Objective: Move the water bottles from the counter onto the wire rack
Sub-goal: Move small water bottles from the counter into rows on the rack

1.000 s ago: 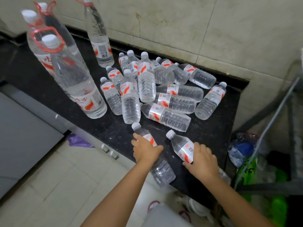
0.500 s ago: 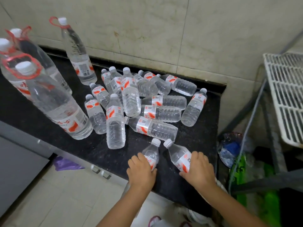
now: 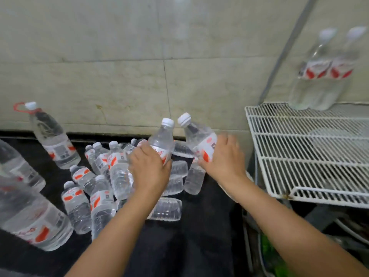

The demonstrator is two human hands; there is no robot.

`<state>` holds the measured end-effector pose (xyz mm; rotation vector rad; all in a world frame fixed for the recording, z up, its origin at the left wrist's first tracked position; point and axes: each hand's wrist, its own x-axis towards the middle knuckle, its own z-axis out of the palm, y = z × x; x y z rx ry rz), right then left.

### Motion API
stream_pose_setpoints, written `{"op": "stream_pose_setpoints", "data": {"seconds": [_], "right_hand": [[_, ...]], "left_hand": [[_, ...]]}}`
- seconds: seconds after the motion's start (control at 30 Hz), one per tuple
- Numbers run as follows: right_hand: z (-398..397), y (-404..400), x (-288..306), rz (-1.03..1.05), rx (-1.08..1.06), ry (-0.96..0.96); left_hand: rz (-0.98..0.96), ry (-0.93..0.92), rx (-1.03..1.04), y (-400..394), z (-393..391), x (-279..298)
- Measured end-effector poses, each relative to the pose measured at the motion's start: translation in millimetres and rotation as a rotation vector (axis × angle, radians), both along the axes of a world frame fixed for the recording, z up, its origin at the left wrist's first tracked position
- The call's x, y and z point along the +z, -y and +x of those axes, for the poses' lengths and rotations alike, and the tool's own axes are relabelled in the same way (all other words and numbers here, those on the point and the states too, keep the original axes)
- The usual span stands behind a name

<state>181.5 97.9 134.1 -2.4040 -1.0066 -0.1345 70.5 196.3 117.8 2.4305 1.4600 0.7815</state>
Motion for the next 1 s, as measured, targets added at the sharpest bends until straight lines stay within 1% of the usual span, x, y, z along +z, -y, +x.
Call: {"op": "stream_pose_setpoints", "data": {"seconds": [0.1, 0.2, 0.33, 0.47, 0.57, 0.67, 0.73, 0.83, 1.0], "right_hand": [[40.7, 15.6, 42.6, 0.144, -0.035, 0.049], [85.6, 47.5, 69.4, 0.269, -0.022, 0.091], [158.4, 109.5, 87.7, 0.416, -0.016, 0.046], [244.5, 166.7, 94.5, 0.469, -0.008, 0.025], [303.7, 196.3, 94.0, 0.545, -0.011, -0.079], [355.6, 213.4, 88.2, 0.662, -0.011, -0.206], [381.4, 222.5, 84.3, 0.702, 0.001, -0.281], [409.2, 233.5, 80.1, 0.732, 0.028, -0.331], [444.5, 242.1, 71.0, 0.787, 0.035, -0.393]], "left_hand": [[0.101, 0.108, -0.040, 9.6, 49.7, 34.5], [0.180, 0.239, -0.084, 31.7, 103.7, 55.2], [0.157, 0.328, -0.111, 77.6, 175.2, 72.1], [0.132, 0.411, -0.164, 131.4, 246.5, 85.5], [0.078, 0.474, -0.211, 169.2, 296.6, 94.5], [0.096, 0.459, -0.258, 194.2, 344.1, 98.2], [0.069, 0.466, -0.292, 206.6, 374.6, 98.6], [-0.016, 0.535, -0.331, 224.4, 417.7, 98.2], [-0.078, 0.517, -0.424, 249.6, 475.6, 88.0]]}}
